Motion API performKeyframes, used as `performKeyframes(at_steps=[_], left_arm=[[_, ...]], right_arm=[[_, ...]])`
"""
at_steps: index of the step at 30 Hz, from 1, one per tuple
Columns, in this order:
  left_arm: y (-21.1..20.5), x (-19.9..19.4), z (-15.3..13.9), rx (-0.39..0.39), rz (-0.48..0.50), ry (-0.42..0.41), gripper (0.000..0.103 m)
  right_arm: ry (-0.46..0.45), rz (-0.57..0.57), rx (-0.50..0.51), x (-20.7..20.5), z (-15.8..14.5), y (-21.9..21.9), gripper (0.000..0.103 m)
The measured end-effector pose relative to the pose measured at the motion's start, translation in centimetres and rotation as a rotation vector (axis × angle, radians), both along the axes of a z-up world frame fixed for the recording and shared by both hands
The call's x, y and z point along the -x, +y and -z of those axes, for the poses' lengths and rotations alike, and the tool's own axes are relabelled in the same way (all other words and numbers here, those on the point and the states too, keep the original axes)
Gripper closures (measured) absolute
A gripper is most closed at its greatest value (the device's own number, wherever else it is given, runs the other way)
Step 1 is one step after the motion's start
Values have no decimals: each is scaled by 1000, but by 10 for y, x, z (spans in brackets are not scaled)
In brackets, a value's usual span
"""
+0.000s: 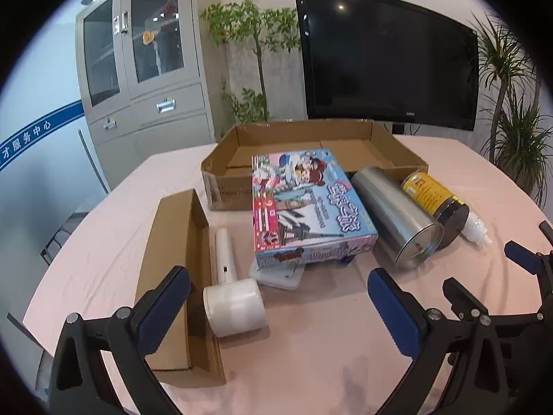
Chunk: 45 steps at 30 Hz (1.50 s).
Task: Organize rigid objects
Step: 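Approach the long cardboard insert tray with both tools, then grasp the cardboard insert with the left gripper and place it inside the open box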
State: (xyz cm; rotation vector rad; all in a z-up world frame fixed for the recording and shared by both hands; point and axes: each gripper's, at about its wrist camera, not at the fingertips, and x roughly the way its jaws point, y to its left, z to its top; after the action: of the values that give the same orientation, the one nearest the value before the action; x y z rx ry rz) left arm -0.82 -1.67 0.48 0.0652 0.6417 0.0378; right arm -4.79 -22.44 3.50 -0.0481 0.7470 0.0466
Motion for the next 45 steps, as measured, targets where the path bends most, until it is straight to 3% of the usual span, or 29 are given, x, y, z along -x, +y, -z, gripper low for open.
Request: performKeyframes(at_steps=[31, 41, 43, 45], left_arm=[[23, -20, 17, 11, -40, 75, 1], [69, -17, 33, -71, -119, 147, 1], [75, -17, 39, -68, -119, 166, 9], [79, -19, 45, -80, -120, 192, 27]], right_arm=[[69, -10, 28, -26, 12, 20, 0], [65, -147, -95, -35, 10, 47, 0], [63, -189, -121, -35, 9, 55, 0], [70, -242, -149, -35, 8, 66, 0]])
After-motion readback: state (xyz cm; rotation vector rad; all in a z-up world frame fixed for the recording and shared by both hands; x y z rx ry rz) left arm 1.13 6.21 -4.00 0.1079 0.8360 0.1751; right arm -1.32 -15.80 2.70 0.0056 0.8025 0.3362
